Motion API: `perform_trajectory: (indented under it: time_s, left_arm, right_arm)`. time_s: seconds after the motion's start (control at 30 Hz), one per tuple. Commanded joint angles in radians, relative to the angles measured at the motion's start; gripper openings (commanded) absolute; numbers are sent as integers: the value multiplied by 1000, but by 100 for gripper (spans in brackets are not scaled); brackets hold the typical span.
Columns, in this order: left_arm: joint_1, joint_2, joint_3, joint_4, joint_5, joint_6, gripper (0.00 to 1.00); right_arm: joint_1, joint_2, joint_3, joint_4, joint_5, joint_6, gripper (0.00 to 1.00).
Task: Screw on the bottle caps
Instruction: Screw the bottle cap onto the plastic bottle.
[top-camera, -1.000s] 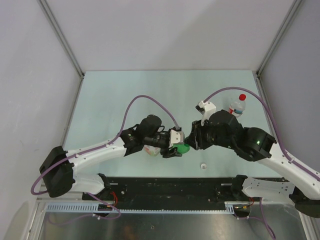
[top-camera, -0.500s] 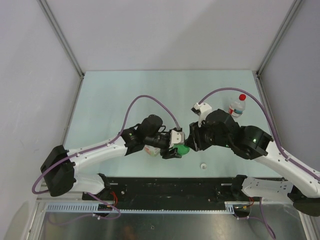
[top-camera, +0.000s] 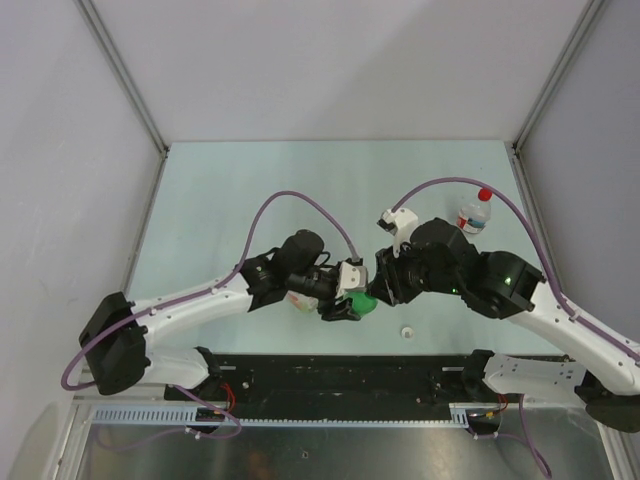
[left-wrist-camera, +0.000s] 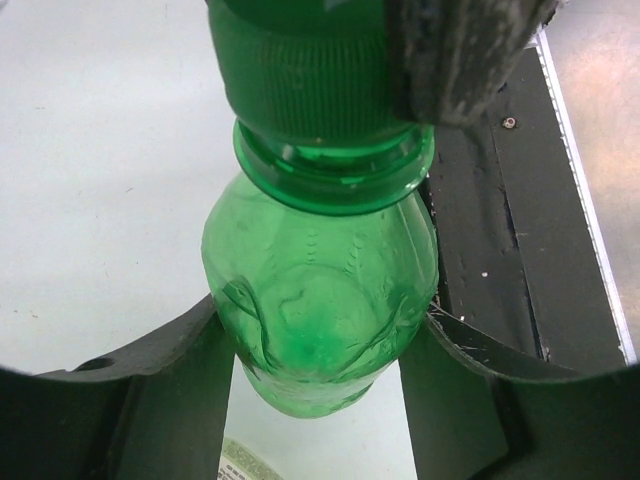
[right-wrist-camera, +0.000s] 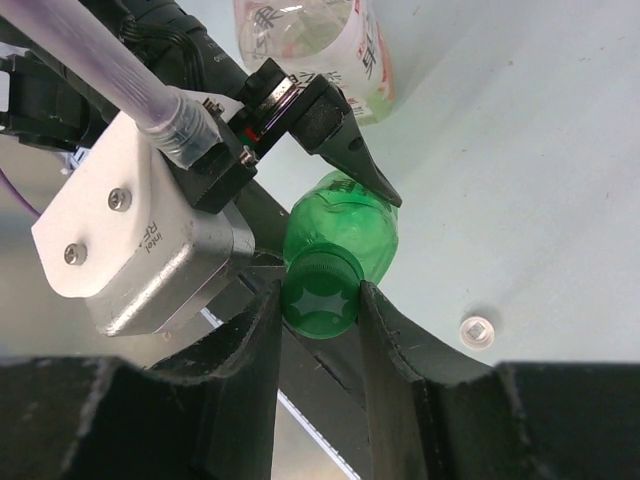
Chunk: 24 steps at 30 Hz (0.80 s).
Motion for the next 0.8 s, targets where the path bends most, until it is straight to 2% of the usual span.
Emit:
perform_trajectory:
  time_s: [0.0,0.23,0.37,0.47,0.63,0.77]
  left_arm:
    - [1,-79,65,82,48,-1,0]
    - [4,-150,56,90,42,-13,0]
    - [4,-162,51,104,58,-21,0]
    - [4,-154,53,109,75,-26,0]
    - [3,-141,60,121,70,-46,0]
    - [3,-116,64,140,-18,-71,0]
  right_arm:
    - [11,0,-32,-16,-26,-18,23]
    - [-22,-78,-114,-33,41,20,21]
    - [-34,-120,-141,45,-32,16,20]
    - [-32,-110,-143,96,-108,-20,20]
    - [-33,-74,-142,98,-117,-52,21]
    - [-50,-51,-130,85,-80,40,22]
